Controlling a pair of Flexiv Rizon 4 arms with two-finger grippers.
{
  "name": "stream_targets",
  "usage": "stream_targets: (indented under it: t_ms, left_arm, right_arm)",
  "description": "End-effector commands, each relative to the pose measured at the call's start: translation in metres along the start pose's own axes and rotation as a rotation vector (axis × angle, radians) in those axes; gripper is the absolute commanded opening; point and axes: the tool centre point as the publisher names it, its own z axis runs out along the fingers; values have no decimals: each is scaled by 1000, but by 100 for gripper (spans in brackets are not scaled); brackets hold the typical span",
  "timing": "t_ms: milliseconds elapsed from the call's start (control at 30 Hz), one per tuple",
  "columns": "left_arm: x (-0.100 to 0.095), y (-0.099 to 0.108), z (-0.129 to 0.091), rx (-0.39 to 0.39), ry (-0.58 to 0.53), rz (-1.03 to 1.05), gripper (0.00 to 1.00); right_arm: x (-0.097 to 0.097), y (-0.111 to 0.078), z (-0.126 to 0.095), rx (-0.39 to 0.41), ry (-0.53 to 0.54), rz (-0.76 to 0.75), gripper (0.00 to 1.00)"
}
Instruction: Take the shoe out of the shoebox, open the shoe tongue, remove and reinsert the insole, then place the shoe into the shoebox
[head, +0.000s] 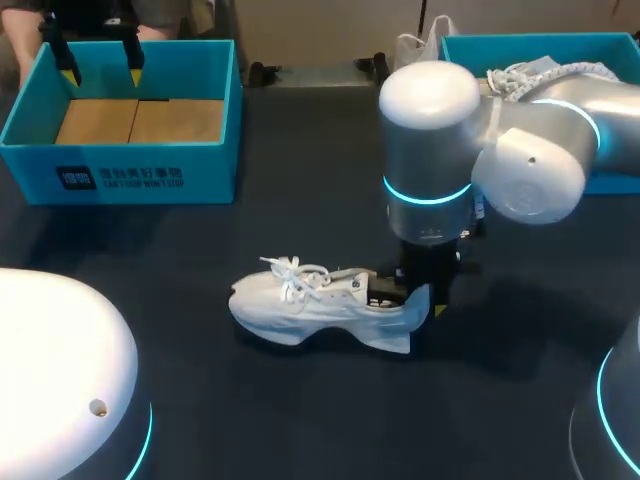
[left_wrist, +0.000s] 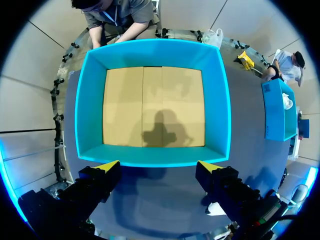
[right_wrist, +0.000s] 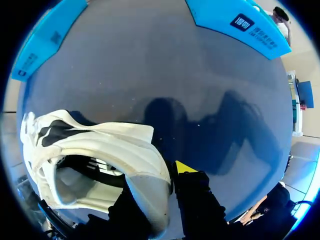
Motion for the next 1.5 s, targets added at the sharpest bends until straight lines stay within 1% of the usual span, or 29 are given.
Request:
stream_targets:
  t_ms: [33, 200, 467, 500, 567, 600, 633, 667, 700, 867, 1033, 1067, 1133, 1200, 1233, 1267, 1400, 1467, 1500]
  left_arm:
    - [0, 0, -1, 0, -1, 0, 100]
    - [0, 0, -1, 0, -1, 0, 100]
    - [0, 0, -1, 0, -1, 0, 100]
    - [0, 0, -1, 0, -1, 0, 100]
    - [0, 0, -1, 0, -1, 0, 100]
    - [0, 0, -1, 0, -1, 0, 100]
    - [0, 0, -1, 0, -1, 0, 100]
    - [0, 0, -1, 0, -1, 0, 100]
    - [0, 0, -1, 0, -1, 0, 100]
    - [0, 0, -1, 0, -1, 0, 100]
    - [0, 0, -1, 0, -1, 0, 100]
    - [0, 0, -1, 0, -1, 0, 100]
    - [0, 0, -1, 0, -1, 0, 100]
    - [0, 0, -1, 0, -1, 0, 100]
    - [0, 0, -1, 0, -1, 0, 100]
    - [0, 0, -1, 0, -1, 0, 100]
    - [0, 0, -1, 0, -1, 0, 100]
    - [0, 0, -1, 0, -1, 0, 100]
    - [0, 0, -1, 0, -1, 0, 100]
  right_arm:
    - [11, 4, 10, 16, -8, 0, 0]
    - [13, 2, 16, 17, -26, 6, 0]
    - [13, 3, 21, 14, -16, 24, 0]
    - [13, 3, 22, 15, -15, 24, 5]
    - [13, 3, 22, 14, -13, 23, 18]
    - [13, 3, 22, 13, -9, 22, 29]
    - [14, 3, 22, 14, -3, 19, 49]
    - [14, 3, 21, 15, -3, 19, 86]
    - [15, 2, 19, 16, 8, 11, 100]
    - [14, 0, 3, 30, 22, 9, 100]
    - [12, -1, -22, 33, 42, -4, 100]
    - [11, -1, -28, 39, 66, -7, 100]
    - [8, -1, -38, 43, 74, -1, 100]
    - [3, 0, -47, 78, 118, 17, 100]
    - [1, 1, -50, 78, 133, 18, 100]
    - [-3, 1, -55, 95, 159, 27, 100]
    - [-13, 0, -73, 52, 208, -37, 100]
    - [-18, 0, -81, 49, 218, -113, 100]
    - [-22, 0, -85, 39, 224, -114, 100]
